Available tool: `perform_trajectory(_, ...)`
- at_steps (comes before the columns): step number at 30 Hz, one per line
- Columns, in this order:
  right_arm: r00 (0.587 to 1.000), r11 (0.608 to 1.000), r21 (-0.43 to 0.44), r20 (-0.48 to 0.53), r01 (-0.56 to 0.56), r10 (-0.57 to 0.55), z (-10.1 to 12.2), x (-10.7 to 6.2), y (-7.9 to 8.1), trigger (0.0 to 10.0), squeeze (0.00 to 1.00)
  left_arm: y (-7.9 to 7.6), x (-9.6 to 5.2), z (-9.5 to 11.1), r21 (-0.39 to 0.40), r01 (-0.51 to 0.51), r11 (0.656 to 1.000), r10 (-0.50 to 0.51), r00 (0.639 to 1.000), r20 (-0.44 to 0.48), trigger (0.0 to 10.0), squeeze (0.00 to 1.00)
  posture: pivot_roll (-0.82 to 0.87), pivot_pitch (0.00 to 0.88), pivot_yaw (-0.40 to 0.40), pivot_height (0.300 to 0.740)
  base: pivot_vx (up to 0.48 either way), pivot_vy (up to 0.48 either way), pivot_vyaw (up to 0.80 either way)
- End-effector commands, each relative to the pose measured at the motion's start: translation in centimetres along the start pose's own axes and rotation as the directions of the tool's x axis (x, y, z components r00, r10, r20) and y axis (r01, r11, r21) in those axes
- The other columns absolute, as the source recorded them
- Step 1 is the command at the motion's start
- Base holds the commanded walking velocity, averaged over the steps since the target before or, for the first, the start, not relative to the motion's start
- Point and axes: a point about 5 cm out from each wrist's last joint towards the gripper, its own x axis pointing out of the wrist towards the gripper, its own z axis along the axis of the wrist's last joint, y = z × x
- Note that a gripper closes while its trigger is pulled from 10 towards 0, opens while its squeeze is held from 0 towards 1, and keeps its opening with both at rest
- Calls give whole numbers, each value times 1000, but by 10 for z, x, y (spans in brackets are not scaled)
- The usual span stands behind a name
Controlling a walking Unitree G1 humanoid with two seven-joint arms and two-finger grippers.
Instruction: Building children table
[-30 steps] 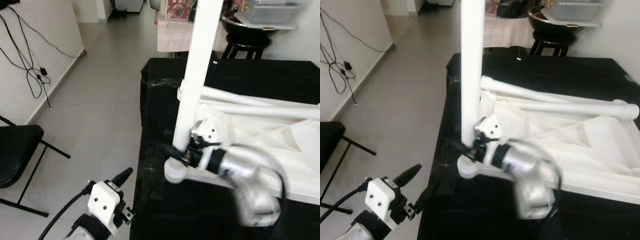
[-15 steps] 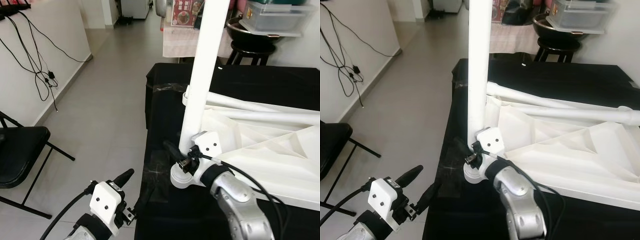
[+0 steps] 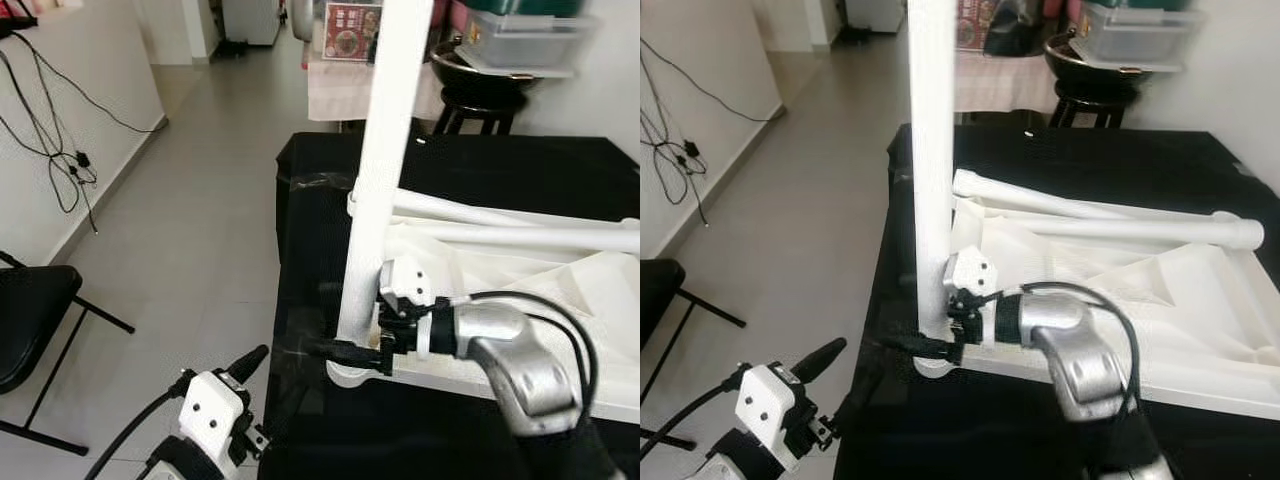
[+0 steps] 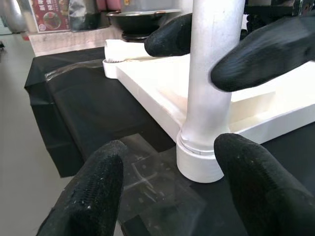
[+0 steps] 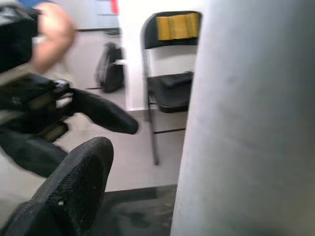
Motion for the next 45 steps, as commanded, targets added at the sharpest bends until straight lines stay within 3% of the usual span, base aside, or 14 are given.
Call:
perform_trajectory(1,992,992,-8,0,-125,125,2,11,-4,10000,0,-4,-2,2,-6,7,1000,-7,1000,-3,10000,0,29,136,-38,740,0,0,0)
perform_trajectory(4,990,990,-9,-6,-138,138,2,11,-6,10000,0,-4,-2,2,-7,8,1000,-8,1000,-3,10000,0,30,137,-38,740,0,0,0)
perform_trajectory(6,980,980,-3,-13,-200,200,3,8,-9,6000,0,-5,-3,2,-7,9,1000,-9,1000,-4,10000,0,31,141,-37,740,0,0,0)
perform_trajectory(7,976,976,5,-5,-218,218,4,7,-10,0,0,-5,-3,2,-7,9,1000,-9,1000,-4,10000,0,29,144,-39,740,0,0,0)
perform_trajectory(17,975,975,11,27,-222,222,4,1,-15,0,0,-6,-3,3,-8,6,1000,-6,1000,-3,10000,0,20,145,-44,740,0,0,0)
perform_trajectory(21,988,989,9,50,-145,145,3,-3,-14,0,0,-6,-2,3,-9,5,1000,-5,1000,-1,10000,0,18,146,-45,740,0,0,0)
perform_trajectory(24,993,997,17,93,78,-79,2,-12,-2,0,0,-5,-2,3,-9,2,1000,-2,1000,2,10000,0,11,148,-54,740,0,0,0)
perform_trajectory(25,966,971,66,106,229,-235,-2,-9,6,0,0,-4,-2,3,-7,1,1000,-1,1000,2,10000,0,4,151,-62,740,0,0,0)
perform_trajectory(27,935,939,103,106,328,-338,-4,-7,10,0,0,-4,-2,3,-6,0,1000,0,1000,2,10000,0,4,151,-62,740,0,0,0)
perform_trajectory(29,694,686,140,-6,714,-720,-21,-1,32,0,0,-1,-2,3,-2,-3,1000,3,1000,2,10000,0,-9,154,-55,740,0,0,0)
perform_trajectory(30,630,623,114,-38,774,-776,-27,2,43,0,0,0,-1,2,-1,-3,1000,3,1000,2,10000,0,-13,146,-45,740,0,0,0)
perform_trajectory(40,660,654,93,-64,751,-749,-32,11,47,0,0,2,2,0,1,-3,1000,3,1000,2,10000,0,-12,130,-53,740,0,0,0)
perform_trajectory(41,662,654,108,-66,749,-747,-32,11,47,10000,0,3,2,0,2,-8,1000,8,1000,3,10000,0,-12,130,-53,740,0,0,0)
perform_trajectory(45,698,687,140,-49,713,-715,-27,16,48,10000,0,3,2,0,4,-10,1000,10,1000,3,10000,0,-8,128,-49,740,0,0,0)
